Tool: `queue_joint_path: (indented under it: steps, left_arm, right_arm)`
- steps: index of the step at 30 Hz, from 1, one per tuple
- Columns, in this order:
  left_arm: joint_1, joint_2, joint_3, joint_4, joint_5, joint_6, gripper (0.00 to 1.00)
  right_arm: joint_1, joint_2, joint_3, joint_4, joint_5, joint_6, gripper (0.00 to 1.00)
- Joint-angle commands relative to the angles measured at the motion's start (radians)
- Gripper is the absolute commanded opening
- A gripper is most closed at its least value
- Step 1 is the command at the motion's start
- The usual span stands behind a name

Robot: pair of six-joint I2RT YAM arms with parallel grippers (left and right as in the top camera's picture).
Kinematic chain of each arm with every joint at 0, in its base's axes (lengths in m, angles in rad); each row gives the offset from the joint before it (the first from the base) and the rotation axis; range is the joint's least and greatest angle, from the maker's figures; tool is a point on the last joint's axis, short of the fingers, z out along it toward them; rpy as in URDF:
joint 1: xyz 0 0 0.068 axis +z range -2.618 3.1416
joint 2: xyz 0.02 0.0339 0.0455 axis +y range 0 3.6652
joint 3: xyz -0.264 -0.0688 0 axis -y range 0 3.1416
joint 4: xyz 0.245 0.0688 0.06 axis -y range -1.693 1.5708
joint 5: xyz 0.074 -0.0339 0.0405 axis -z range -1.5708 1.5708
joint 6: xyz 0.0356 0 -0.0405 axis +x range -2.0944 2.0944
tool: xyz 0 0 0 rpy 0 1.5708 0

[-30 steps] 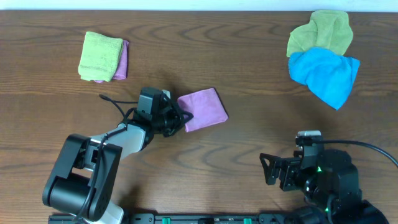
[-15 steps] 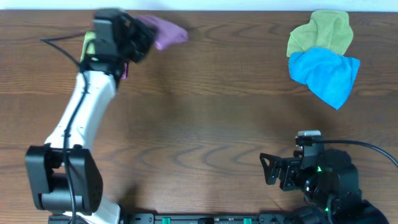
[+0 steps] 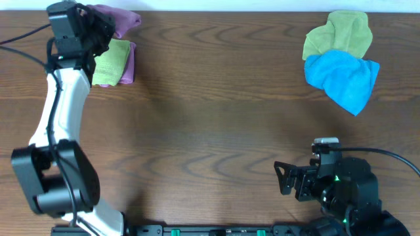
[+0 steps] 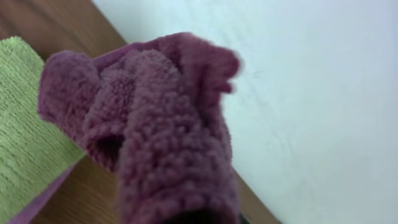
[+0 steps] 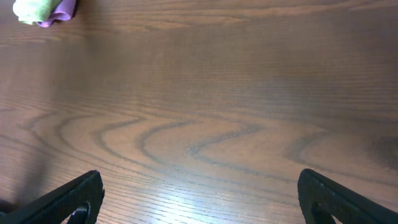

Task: Fold the cloth
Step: 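Carry the pink square with the left gripper to the back-left cloth stack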

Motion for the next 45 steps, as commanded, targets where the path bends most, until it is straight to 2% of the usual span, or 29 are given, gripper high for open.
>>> queue_joint_path:
  steps: [1, 5, 16, 23, 31, 44, 45]
  left_arm:
    - [0.008, 0.06, 0.019, 0.011, -0.027, 0.032, 0.06]
    - [0.015, 0.071, 0.019, 0.023, -0.063, 0.068, 0.06]
    - [0.073, 0.085, 0.02, 0.002, -0.067, 0.076, 0.06]
    - [0.073, 0.153, 0.02, 0.019, -0.017, 0.071, 0.06]
    - [0.073, 0.158, 0.02, -0.093, -0.03, 0.094, 0.06]
    - [0.08, 0.155, 0.02, -0.189, -0.03, 0.095, 0.4]
    - [0.085, 0.153, 0.02, -0.197, -0.029, 0.097, 0.47]
  right_arm:
    - [-0.005, -0.003, -0.003, -0.002, 0.006, 0.013, 0.99]
    - [-0.005, -0.003, -0.003, -0.002, 0.006, 0.013, 0.99]
    - [-0.005, -0.003, -0.003, -0.002, 0.006, 0.013, 0.99]
    - [-0.005, -0.003, -0.003, -0.002, 0.006, 0.013, 0.99]
    - [-0.005, -0.003, -0.003, -0.002, 0.006, 0.013, 0.99]
    - [-0.005, -0.003, -0.003, -0.002, 0.006, 0.013, 0.99]
    - [-0.005, -0.003, -0.003, -0.002, 0.006, 0.013, 0.99]
